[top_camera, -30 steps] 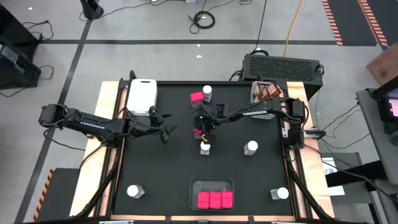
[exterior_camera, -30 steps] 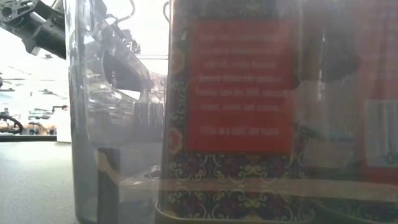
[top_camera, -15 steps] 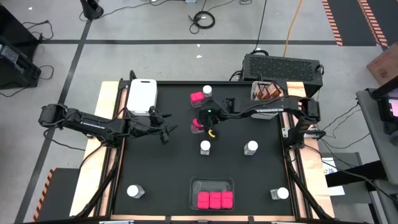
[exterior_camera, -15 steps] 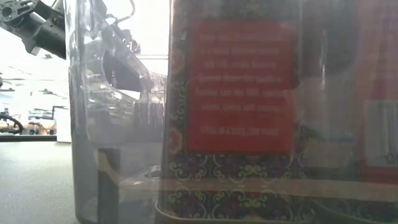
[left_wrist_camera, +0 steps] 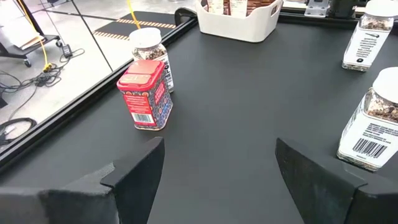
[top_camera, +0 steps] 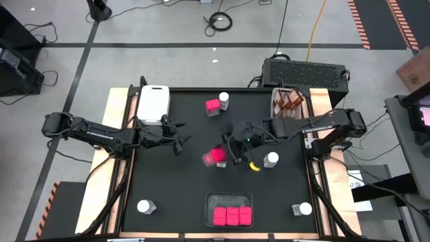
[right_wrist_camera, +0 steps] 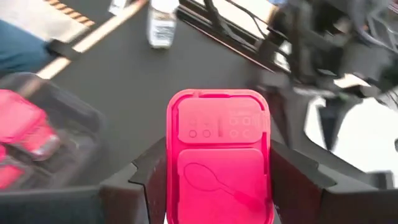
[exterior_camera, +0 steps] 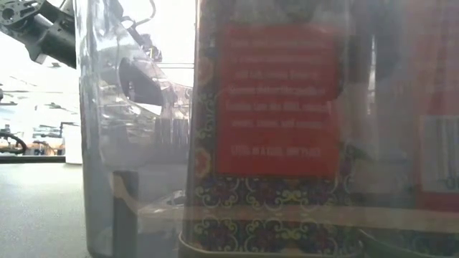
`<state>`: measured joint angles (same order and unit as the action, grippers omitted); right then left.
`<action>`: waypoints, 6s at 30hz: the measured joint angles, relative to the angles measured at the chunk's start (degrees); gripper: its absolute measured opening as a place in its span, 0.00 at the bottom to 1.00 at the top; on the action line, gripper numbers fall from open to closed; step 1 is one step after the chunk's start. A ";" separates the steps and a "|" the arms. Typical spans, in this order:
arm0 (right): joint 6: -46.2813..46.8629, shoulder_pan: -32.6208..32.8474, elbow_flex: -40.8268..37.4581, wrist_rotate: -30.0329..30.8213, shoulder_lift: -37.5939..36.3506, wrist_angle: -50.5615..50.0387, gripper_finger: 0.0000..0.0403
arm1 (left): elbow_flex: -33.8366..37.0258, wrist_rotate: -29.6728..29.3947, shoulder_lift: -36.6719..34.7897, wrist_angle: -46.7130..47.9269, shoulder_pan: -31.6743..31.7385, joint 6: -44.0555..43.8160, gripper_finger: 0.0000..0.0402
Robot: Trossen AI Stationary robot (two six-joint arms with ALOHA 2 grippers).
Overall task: Sort spices by type
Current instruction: Put the red seasoning can into the black bin
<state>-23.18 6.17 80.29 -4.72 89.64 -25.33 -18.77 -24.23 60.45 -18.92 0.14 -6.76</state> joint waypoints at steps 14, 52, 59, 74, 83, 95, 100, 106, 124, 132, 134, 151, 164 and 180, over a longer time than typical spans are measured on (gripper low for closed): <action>27.96 11.98 -0.04 0.47 0.24 3.07 0.53 | -0.02 0.00 0.02 0.21 0.00 -1.79 0.77; 49.16 18.69 -0.02 8.23 13.78 2.80 0.53 | -0.02 -0.01 0.02 0.42 0.00 -1.77 0.77; 49.09 18.85 -0.02 9.13 18.07 4.62 0.53 | -0.02 -0.02 0.02 0.44 0.00 -1.55 0.77; 49.53 18.80 -0.01 8.93 20.32 4.58 0.65 | -0.02 0.20 0.02 0.50 0.00 -1.55 0.77; 48.20 18.50 0.00 8.92 19.74 7.41 0.70 | -0.02 0.22 0.02 0.48 0.00 -1.55 0.77; 36.51 14.31 12.67 9.47 13.66 -6.20 0.68 | -0.02 0.48 0.02 0.48 0.00 -1.55 0.77; 28.93 8.12 18.48 9.50 12.88 -14.45 0.68 | -0.02 1.60 0.02 0.61 -0.01 -1.57 0.77; 17.88 -2.25 20.48 8.07 12.88 -18.12 0.68 | -0.02 2.78 0.02 0.59 0.00 -1.62 0.77; -9.03 -33.41 23.10 -9.04 27.17 -9.50 0.68 | 0.02 2.75 0.02 1.41 2.43 -2.36 0.77; -12.55 -36.23 39.93 -9.26 40.15 -23.04 0.69 | 0.02 2.97 0.04 2.05 3.58 -3.34 0.77; -12.95 -36.17 44.57 -9.70 42.77 -26.95 0.69 | 0.02 2.99 0.04 2.25 3.58 -3.34 0.77; -13.42 -34.94 51.65 -5.72 48.07 -33.38 0.69 | 0.02 3.02 0.31 3.39 3.58 -2.36 0.77; -11.39 -34.85 51.36 -5.56 48.07 -37.16 0.69 | 0.02 3.02 0.31 3.39 3.58 -1.88 0.77; -12.01 -33.10 51.15 1.30 49.14 -37.97 0.69 | 0.00 3.02 0.31 3.30 3.58 -1.88 0.77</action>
<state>-35.19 -26.93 131.44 -3.42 138.78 -63.30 -18.76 -21.21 60.75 -15.61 3.73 -8.64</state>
